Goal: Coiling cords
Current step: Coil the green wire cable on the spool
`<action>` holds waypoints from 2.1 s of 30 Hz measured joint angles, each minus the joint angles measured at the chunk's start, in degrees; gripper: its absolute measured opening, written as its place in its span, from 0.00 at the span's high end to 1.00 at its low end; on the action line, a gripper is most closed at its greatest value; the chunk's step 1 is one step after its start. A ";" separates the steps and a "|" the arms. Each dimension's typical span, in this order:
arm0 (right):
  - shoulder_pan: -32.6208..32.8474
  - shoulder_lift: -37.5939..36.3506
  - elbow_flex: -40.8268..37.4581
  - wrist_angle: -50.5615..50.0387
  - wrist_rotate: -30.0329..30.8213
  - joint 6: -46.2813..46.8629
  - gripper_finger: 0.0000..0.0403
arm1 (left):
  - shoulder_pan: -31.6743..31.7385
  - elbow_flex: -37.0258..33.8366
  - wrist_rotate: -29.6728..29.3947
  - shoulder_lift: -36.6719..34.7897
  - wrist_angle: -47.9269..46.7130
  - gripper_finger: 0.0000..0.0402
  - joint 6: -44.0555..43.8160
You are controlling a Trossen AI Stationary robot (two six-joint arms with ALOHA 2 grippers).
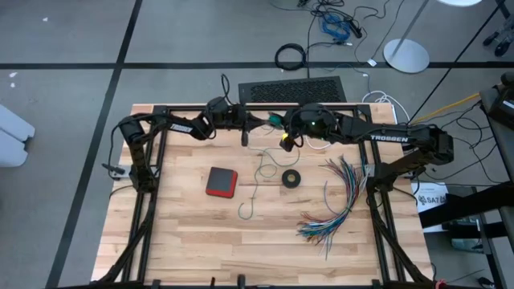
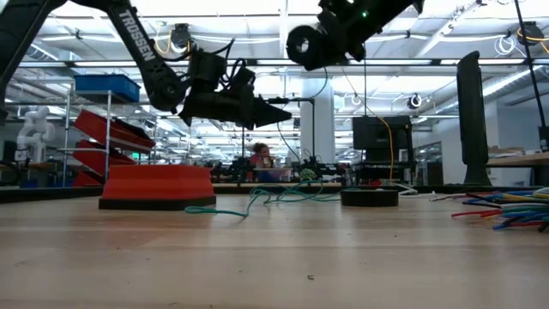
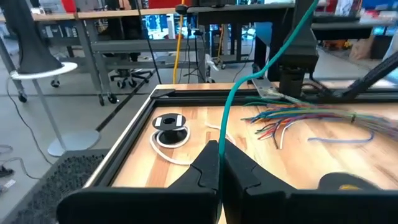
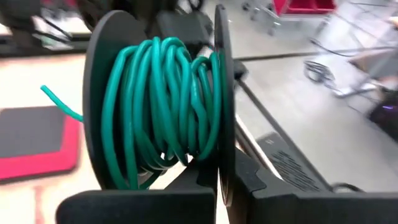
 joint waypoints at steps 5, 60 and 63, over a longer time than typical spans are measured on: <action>0.00 0.99 0.00 -1.97 4.95 -1.56 1.00 | 1.96 0.41 2.77 -0.08 0.34 1.00 -4.23; -4.85 21.73 0.02 9.36 17.72 2.13 1.00 | -0.90 1.64 5.39 -3.43 -4.04 1.00 -9.41; -4.85 21.73 0.00 10.39 17.64 2.19 1.00 | -1.56 1.64 4.52 -3.43 -5.21 1.00 -8.05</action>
